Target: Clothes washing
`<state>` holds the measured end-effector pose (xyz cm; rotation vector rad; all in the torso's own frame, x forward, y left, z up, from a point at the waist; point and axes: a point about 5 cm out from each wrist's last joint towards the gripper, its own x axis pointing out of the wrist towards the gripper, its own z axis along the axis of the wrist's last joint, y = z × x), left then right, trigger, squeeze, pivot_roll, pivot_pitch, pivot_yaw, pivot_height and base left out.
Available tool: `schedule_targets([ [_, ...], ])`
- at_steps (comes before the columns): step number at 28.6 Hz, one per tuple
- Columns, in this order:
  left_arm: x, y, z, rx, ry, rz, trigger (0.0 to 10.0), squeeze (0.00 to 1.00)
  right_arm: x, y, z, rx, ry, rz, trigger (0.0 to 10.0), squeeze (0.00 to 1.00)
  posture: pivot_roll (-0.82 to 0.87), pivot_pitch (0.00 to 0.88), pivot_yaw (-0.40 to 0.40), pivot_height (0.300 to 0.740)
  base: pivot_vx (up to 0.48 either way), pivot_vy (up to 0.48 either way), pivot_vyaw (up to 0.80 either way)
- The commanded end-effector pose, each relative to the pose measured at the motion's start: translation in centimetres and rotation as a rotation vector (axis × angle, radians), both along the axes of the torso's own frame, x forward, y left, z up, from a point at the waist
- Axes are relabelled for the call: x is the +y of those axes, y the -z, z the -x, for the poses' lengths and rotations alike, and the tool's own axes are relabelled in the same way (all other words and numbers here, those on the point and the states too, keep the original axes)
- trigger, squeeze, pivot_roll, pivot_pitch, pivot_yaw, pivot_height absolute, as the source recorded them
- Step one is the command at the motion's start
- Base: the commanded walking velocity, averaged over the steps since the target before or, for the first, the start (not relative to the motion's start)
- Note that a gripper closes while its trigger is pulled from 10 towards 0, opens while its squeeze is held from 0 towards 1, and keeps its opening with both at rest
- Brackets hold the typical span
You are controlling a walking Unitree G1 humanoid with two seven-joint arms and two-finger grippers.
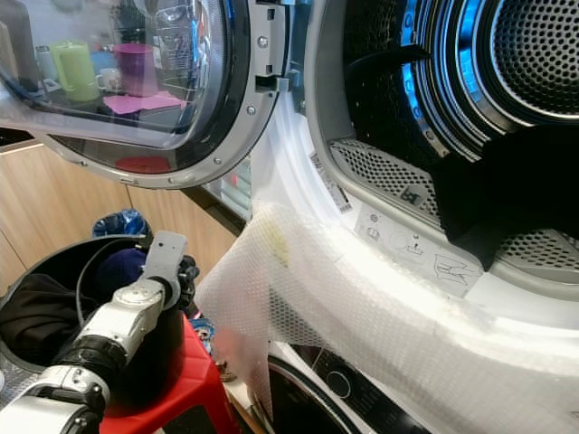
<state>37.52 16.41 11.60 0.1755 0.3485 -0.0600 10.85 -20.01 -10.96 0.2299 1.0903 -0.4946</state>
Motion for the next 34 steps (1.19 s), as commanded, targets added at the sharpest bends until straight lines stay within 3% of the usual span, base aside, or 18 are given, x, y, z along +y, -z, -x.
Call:
schedule_targets([
  [1,-0.4,0.8,0.4,0.041,0.023,-0.004,0.0,0.00,-0.1,-0.1,-0.1,-0.005,0.013,-0.003,10.0,0.00,0.29,0.025,-0.097,0.740,0.000,0.000,0.00],
  [20,-1.0,1.5,1.5,0.059,0.072,0.017,0.0,0.00,0.3,0.0,-0.2,-0.003,-0.021,-0.019,10.0,0.00,0.30,0.001,-0.091,0.740,0.000,0.000,0.00],
  [23,-1.3,0.8,1.7,0.024,0.102,0.037,0.0,0.00,0.5,0.0,-0.4,-0.006,-0.034,-0.022,10.0,0.00,0.31,0.000,-0.090,0.740,0.000,0.000,0.00],
  [26,-1.8,-0.3,1.9,-0.031,0.162,0.085,0.0,0.00,0.5,0.0,-0.4,-0.006,-0.037,-0.023,10.0,0.00,0.31,0.000,-0.090,0.740,0.000,0.000,0.00],
  [29,-3.5,-3.0,2.6,-0.096,0.356,0.170,0.0,0.00,0.5,0.0,-0.5,-0.007,-0.044,-0.024,10.0,0.00,0.32,0.000,-0.090,0.740,0.000,0.000,0.00],
  [34,-6.0,-5.0,3.9,-0.083,0.575,0.262,0.0,0.00,0.6,-0.1,-0.8,-0.011,-0.051,-0.026,10.0,0.00,0.33,0.000,-0.091,0.740,0.000,0.000,0.00],
])
